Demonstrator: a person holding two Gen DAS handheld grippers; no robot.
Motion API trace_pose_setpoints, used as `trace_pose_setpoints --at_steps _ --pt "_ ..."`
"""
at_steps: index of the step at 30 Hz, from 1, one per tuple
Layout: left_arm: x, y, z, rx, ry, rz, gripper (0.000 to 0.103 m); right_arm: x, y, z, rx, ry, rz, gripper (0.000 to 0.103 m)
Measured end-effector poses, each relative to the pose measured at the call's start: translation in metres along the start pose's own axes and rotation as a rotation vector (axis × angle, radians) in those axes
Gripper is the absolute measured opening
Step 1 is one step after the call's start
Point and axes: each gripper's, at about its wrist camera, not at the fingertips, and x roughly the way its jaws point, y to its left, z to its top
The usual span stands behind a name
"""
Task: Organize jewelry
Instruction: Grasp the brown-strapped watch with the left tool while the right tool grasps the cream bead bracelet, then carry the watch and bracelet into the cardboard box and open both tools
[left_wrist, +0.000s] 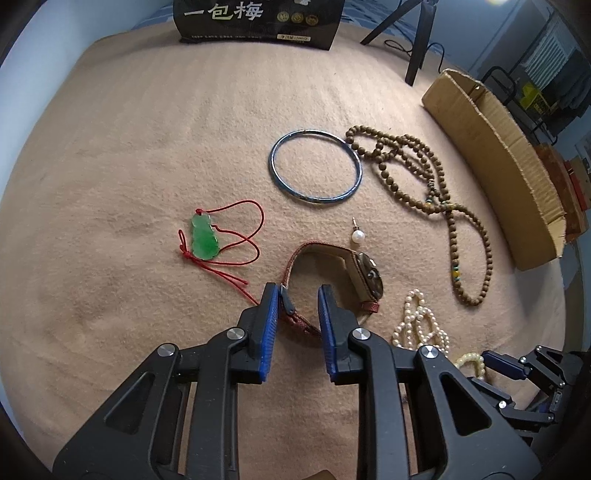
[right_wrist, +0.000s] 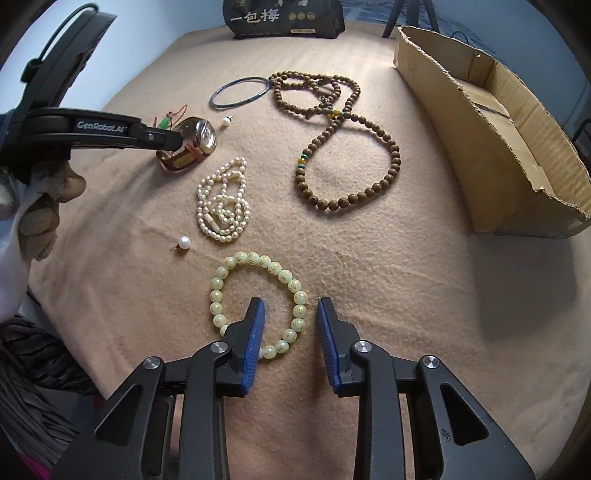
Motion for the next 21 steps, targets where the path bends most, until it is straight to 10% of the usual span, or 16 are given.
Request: trace_pose_setpoints --at_steps 7,21 --pt "0.004 -0.004 0.005 0.009 -0.009 0.025 0.008 0.004 0.008 0.002 -0.051 -0.001 0.005 0.007" --pt "-0.039 -0.016 0.010 0.028 -0.132 0.007 0.006 -0.025 0.014 0.012 -0.094 -0.112 -0.002 0.006"
